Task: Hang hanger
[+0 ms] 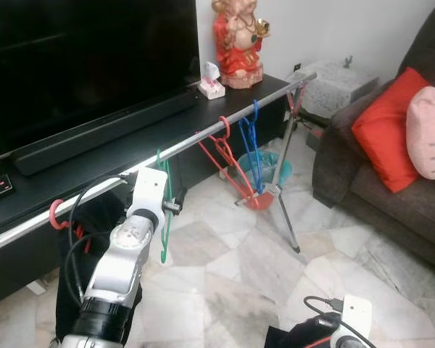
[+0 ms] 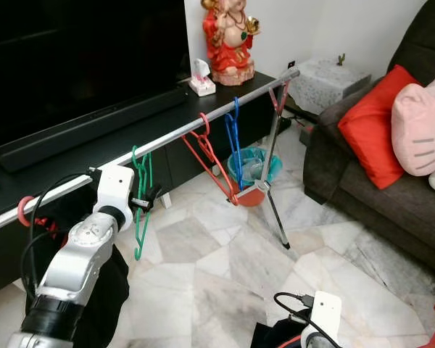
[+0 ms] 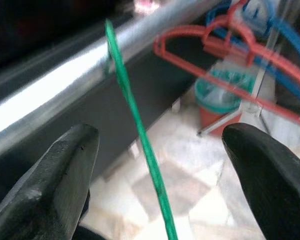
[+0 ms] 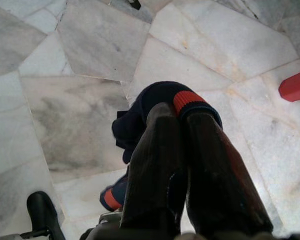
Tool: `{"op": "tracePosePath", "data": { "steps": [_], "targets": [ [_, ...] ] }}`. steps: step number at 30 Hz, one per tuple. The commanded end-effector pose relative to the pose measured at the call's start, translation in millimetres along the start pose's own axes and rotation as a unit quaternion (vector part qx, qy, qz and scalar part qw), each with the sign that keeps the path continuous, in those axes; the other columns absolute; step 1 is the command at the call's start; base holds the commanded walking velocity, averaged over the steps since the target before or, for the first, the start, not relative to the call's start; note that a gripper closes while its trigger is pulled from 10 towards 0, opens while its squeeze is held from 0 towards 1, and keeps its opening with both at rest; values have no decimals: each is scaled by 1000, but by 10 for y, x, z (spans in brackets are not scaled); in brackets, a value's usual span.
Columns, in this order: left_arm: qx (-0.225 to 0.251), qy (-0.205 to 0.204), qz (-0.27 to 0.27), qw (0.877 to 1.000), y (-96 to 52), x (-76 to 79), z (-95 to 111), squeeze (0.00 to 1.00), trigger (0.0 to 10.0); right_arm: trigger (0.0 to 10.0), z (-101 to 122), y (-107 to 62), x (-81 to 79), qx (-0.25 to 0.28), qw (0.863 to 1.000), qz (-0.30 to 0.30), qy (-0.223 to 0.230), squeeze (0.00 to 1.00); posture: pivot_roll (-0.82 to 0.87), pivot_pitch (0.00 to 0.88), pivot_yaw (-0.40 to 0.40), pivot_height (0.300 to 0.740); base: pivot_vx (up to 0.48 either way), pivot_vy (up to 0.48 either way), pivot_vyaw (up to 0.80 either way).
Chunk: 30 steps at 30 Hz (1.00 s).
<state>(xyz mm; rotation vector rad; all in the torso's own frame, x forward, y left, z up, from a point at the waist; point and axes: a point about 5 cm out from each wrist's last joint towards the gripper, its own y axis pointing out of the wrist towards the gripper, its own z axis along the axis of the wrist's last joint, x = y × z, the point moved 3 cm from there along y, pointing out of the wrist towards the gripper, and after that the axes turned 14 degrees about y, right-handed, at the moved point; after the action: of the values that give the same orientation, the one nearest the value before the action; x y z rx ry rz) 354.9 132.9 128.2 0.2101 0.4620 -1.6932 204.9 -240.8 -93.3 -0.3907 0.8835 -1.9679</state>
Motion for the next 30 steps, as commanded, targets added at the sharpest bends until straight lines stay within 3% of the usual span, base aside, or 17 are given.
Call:
{"op": "tracePosePath", "data": {
  "steps": [1, 11, 20, 21, 22, 23, 30],
  "targets": [
    [-28, -4, 0, 1000, 54, 11, -63, 0, 10000, 10000, 30, 6, -10, 5, 1000, 0, 3, 0, 94, 0, 12, 732, 0, 0, 0],
    [-54, -11, 4, 998, 288, 112, -27, 0, 10000, 10000, 29, 5, -17, 6, 1000, 1, 7, 0, 83, 0, 18, 732, 0, 0, 0],
    [-66, -26, 65, 995, 463, 50, 43, 0, 10000, 10000, 36, 7, -17, 7, 1000, 0, 7, 0, 75, 0, 21, 732, 0, 0, 0],
    [-64, -25, 71, 995, 474, 50, 50, 0, 9020, 10000, 37, 7, -17, 7, 1000, 0, 7, 0, 75, 0, 21, 732, 0, 0, 0],
    [-64, -24, 74, 995, 483, 52, 50, 0, 6627, 10000, 37, 7, -18, 7, 1000, 0, 7, 0, 73, 0, 22, 732, 0, 0, 0],
    [-64, -25, 74, 995, 486, 56, 47, 0, 0, 10000, 37, 7, -19, 7, 1000, 1, 7, 0, 73, 0, 23, 732, 0, 0, 0],
    [-82, -19, 79, 993, 503, 115, -44, 0, 0, 10000, 38, 7, -21, 7, 1000, 1, 8, 0, 73, 0, 23, 732, 0, 0, 0]
  ]
}}
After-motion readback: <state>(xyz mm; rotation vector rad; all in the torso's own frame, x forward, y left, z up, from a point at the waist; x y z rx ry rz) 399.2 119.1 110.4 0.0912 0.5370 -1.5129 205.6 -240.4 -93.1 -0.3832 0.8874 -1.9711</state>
